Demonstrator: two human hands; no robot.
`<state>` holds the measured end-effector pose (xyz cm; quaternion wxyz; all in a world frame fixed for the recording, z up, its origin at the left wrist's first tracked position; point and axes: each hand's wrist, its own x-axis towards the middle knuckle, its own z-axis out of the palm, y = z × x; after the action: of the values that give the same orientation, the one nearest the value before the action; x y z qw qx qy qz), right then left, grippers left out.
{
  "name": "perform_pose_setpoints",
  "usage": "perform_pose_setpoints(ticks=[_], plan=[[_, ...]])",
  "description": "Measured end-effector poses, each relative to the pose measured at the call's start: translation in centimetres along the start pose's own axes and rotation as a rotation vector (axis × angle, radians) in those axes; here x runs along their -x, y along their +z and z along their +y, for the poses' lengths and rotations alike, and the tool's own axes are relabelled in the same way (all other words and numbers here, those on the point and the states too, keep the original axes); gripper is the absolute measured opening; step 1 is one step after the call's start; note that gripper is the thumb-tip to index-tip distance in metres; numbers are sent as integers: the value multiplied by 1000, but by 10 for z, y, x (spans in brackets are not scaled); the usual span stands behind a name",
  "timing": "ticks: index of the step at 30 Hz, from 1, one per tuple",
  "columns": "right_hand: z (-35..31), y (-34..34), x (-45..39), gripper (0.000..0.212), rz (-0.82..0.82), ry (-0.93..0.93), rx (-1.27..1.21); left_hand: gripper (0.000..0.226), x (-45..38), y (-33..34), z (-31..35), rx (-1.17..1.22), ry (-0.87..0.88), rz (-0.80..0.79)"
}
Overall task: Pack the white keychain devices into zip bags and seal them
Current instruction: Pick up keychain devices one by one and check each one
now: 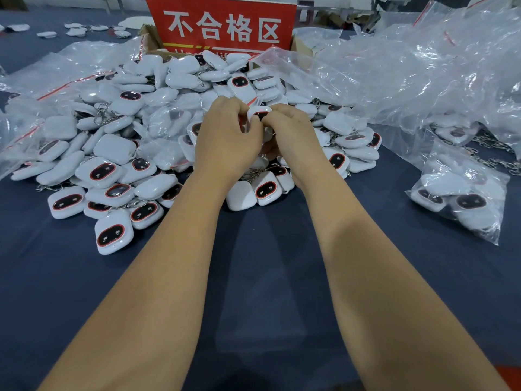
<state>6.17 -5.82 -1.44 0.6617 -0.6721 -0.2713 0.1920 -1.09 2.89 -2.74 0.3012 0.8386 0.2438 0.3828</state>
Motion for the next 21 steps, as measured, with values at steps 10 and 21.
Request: perform_pose_setpoints(ticks=[10,21], plan=[[-4,0,2,15,115,2,-30,24,2,-3,1,207,-49,13],[-12,-5,3,18,142,-134,-356,42,0,-1,-1,138,-77,31]])
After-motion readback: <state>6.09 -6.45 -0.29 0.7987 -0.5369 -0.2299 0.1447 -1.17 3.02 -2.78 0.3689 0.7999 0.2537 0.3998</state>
